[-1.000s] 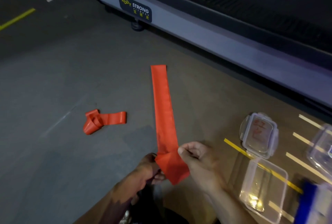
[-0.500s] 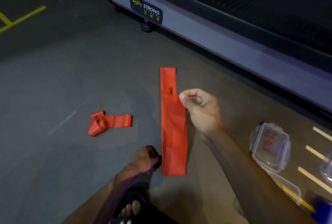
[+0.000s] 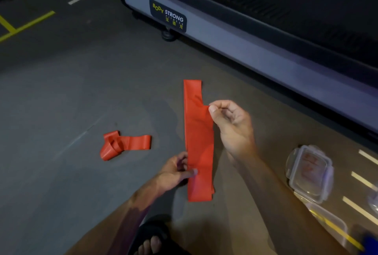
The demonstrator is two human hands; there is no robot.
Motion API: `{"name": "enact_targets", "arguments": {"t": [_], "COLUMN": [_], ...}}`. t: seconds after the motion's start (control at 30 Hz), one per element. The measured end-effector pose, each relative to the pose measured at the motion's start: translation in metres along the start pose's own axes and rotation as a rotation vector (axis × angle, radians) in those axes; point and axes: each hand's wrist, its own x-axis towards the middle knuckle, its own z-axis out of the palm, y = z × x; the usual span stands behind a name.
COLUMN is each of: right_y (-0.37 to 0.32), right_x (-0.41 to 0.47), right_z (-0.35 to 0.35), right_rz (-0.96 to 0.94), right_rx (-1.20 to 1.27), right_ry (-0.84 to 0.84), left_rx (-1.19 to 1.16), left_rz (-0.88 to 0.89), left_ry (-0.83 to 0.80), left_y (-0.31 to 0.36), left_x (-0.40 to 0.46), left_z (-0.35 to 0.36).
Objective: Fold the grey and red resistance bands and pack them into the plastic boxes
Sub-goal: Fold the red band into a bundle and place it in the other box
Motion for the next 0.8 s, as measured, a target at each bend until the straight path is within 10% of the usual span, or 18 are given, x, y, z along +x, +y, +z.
{"name": "enact_targets", "arguments": {"t": [0.47, 0.8], "right_y": [-0.011, -0.015], "right_x": [-0.020, -0.026], "right_z": [-0.015, -0.016], "right_rz": [-0.116, -0.092], "right_rx": [0.039, 0.125], "right_ry": [-0.074, -0.040], "left_rx": [0.157, 0.142], "left_rz": [0.361, 0.512], "left_ry": [-0.198, 0.117], "left_y": [0.168, 0.188], "left_x": [-0.027, -0.039], "left_z": [-0.003, 0.017]}}
